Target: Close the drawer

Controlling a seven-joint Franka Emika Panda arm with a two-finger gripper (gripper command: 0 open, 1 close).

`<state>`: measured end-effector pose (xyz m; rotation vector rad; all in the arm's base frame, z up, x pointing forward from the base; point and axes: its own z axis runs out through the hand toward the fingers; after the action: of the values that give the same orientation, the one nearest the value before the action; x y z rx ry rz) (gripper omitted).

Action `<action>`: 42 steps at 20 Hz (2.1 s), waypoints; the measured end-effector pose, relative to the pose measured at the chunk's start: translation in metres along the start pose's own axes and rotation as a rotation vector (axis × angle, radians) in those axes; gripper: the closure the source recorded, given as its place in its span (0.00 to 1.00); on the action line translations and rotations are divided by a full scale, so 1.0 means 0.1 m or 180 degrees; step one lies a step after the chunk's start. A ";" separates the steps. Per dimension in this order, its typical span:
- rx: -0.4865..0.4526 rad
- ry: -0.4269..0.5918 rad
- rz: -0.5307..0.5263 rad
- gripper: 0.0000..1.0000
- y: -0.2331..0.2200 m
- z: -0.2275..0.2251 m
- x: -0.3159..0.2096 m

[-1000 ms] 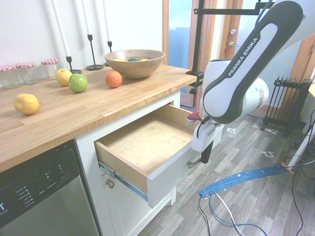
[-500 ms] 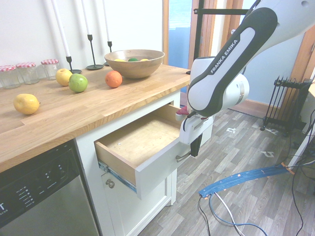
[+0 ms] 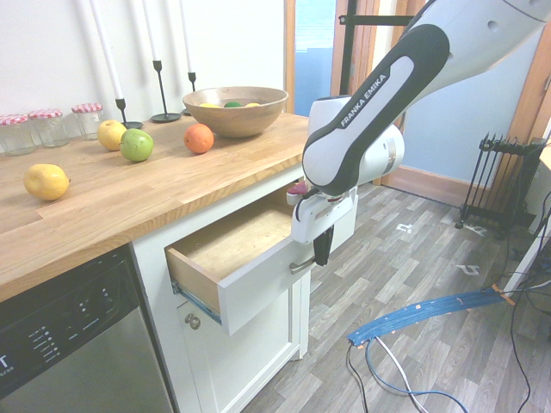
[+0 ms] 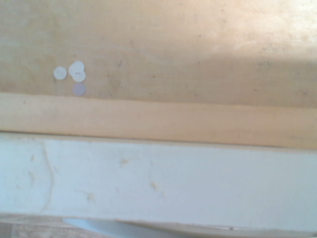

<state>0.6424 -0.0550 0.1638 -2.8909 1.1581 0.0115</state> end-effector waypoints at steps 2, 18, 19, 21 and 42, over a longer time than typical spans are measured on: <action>0.0002 -0.0007 0.0006 1.00 -0.09 -0.02 0.08; -0.0014 -0.0021 0.0041 1.00 -0.68 -0.01 0.58; -0.0018 -0.0017 0.0040 1.00 -0.71 -0.01 0.60; -0.0031 -0.0006 0.0035 1.00 -0.77 -0.01 0.64; -0.0108 -0.0098 0.0145 0.00 -0.89 -0.02 0.69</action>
<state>0.7538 -0.0383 0.1667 -2.8820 1.2303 0.0769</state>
